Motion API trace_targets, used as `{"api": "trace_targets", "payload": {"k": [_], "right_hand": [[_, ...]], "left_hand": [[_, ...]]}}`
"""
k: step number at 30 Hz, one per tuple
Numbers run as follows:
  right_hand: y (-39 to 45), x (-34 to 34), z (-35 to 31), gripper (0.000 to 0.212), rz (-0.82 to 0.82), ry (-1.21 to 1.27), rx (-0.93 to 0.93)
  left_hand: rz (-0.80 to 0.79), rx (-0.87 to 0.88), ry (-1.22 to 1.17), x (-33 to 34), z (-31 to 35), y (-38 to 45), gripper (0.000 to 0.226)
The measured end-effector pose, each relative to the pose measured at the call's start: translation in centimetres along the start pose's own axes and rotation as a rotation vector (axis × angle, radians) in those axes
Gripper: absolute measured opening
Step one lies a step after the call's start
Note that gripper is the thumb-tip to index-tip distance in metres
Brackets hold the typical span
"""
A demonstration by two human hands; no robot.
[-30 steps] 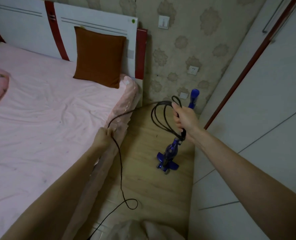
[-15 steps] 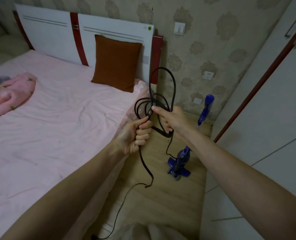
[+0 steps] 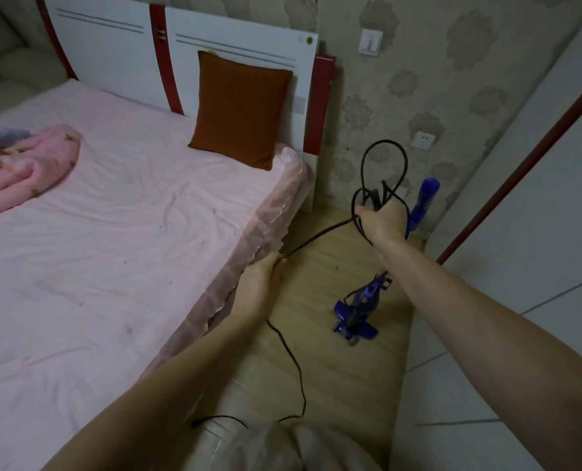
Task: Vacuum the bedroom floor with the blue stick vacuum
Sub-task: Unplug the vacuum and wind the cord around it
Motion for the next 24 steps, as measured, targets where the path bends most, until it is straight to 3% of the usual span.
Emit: {"api": "trace_targets", "payload": {"k": [3, 5, 8, 10, 11, 13, 16, 21, 24], "right_hand": [[0.1, 0.9, 2.6, 0.028, -0.056, 0.002, 0.097], [0.0, 1.5, 3.5, 0.039, -0.092, 0.066, 0.16], [0.2, 1.2, 3.5, 0.038, -0.043, 0.134, 0.196], [0.3, 0.9, 2.7, 0.037, -0.027, 0.023, 0.129], [0.3, 1.2, 2.1, 0.035, -0.054, -0.049, 0.07], [0.0, 2.5, 1.4, 0.033, -0.187, -0.133, -0.056], [-1.5, 4.6, 1.9, 0.024, -0.45, -0.211, -0.127], [-4.6, 8.3, 4.8, 0.03, -0.771, -0.276, -0.032], [-6.8, 9.6, 5.6, 0.02, -0.889, -0.159, 0.101]], "left_hand": [[0.036, -0.234, 0.188, -1.8, -1.1, 1.8, 0.036], [-0.103, -0.461, 0.133, -2.0, -3.3, 2.7, 0.04], [-0.761, -0.638, 0.238, 2.5, -5.3, 0.9, 0.023], [-1.198, -0.587, 0.209, 6.8, -4.2, -1.9, 0.027], [-1.365, -0.544, 0.048, 8.8, -2.8, -3.2, 0.026], [-1.514, -0.435, -0.2, 10.2, -0.1, -3.8, 0.027], [-1.425, -0.315, -0.331, 8.4, 1.3, -1.6, 0.03], [-1.239, -0.152, -0.683, 4.6, 3.7, 1.6, 0.035], [-1.056, -0.081, -0.903, 2.1, 4.5, 3.6, 0.043]]}}
Point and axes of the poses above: each hand's wrist, its own y-axis towards the middle knuckle, its own x-axis out of the palm, z = x × y, the point moved 9 cm from there along y, towards the middle knuckle, and after that the axes turned 9 degrees about -z, right-handed, at the moved point
